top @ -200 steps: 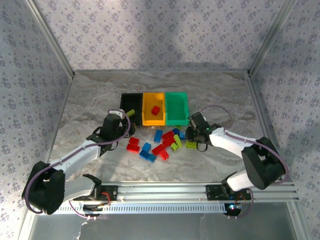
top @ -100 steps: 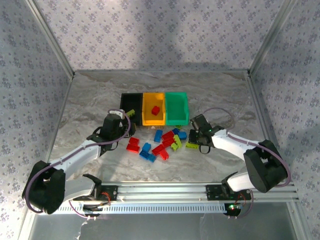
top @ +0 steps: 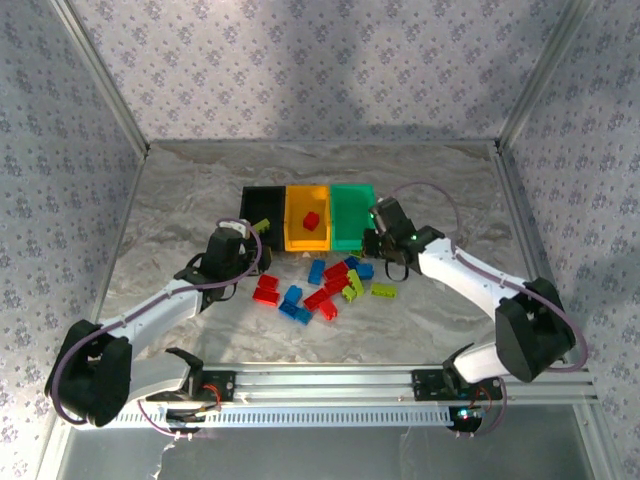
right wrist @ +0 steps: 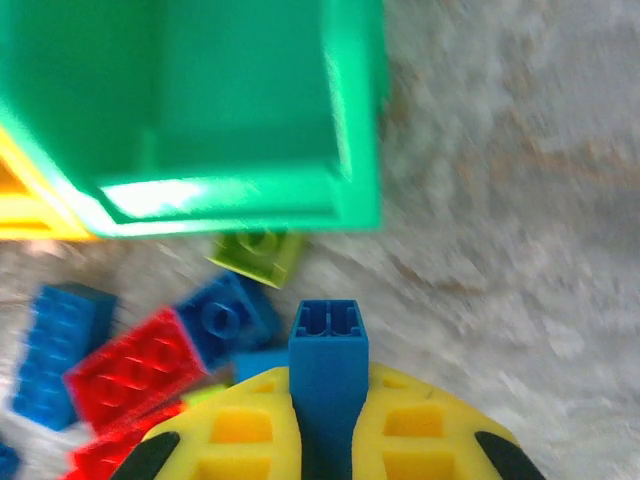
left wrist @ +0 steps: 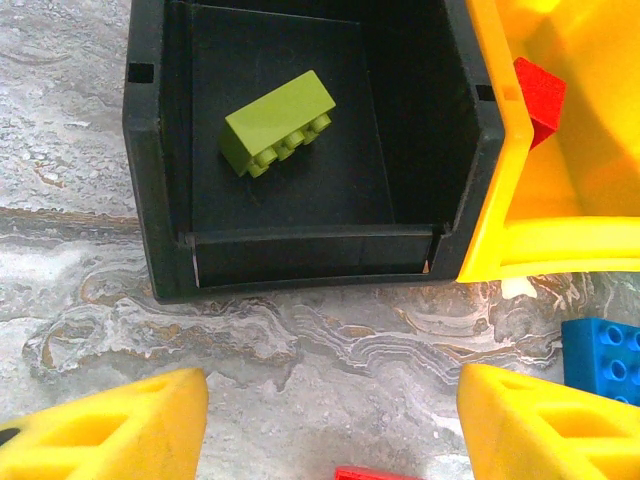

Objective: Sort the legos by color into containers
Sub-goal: Pick up the lego from the center of the table, then place the lego in the container.

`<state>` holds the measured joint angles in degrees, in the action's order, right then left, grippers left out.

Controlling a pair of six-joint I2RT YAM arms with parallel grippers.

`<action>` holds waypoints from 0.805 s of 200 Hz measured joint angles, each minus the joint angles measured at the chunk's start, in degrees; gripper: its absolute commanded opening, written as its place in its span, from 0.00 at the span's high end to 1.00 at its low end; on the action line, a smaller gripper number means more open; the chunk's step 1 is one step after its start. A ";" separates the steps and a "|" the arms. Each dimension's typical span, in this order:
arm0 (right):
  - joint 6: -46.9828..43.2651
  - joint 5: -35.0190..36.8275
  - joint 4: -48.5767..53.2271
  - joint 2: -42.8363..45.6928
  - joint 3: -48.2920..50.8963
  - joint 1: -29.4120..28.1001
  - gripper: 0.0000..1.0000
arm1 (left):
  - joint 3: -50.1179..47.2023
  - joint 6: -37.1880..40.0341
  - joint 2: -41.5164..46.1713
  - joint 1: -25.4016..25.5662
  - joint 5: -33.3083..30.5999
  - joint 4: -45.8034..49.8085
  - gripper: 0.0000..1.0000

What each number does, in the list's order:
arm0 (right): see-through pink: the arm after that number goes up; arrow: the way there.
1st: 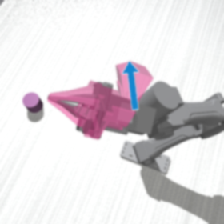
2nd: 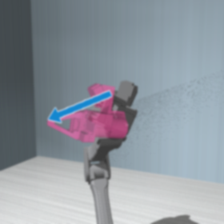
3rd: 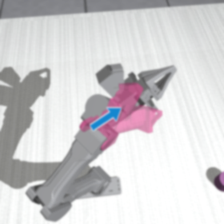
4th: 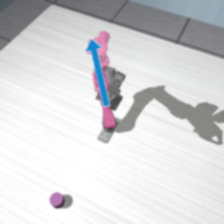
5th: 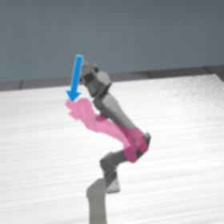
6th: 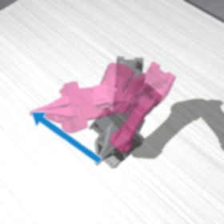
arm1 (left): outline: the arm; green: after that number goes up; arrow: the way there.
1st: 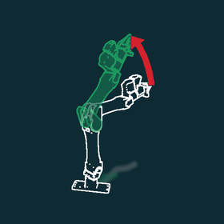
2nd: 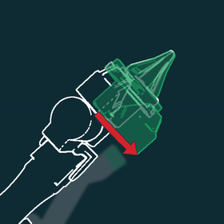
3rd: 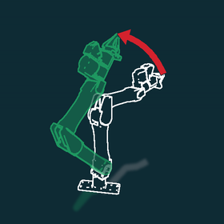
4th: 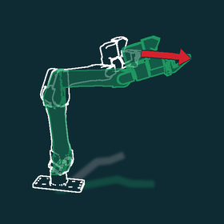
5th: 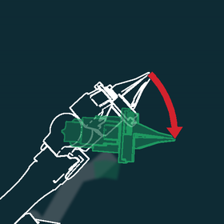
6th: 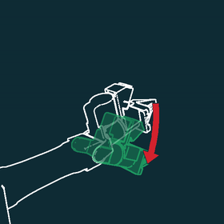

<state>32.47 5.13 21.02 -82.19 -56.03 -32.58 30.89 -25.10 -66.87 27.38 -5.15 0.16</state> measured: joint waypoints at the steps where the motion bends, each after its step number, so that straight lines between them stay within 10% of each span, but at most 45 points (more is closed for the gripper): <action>1: -0.02 0.00 -0.02 -0.13 -0.20 0.00 0.93 | 0.00 0.00 0.00 0.00 0.00 0.00 0.34; 73: -4.39 0.68 0.76 -14.43 -14.91 0.02 0.59 | 0.00 -0.02 -0.02 0.00 0.02 0.02 0.33; 161: -3.15 1.25 1.86 -3.23 -1.66 -3.02 0.36 | 0.02 -1.31 -1.86 -0.02 2.45 0.02 0.33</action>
<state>29.32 6.37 22.87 -85.43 -57.69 -35.59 30.92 -26.41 -68.73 27.35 -2.70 0.19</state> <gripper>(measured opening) 0.616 0.668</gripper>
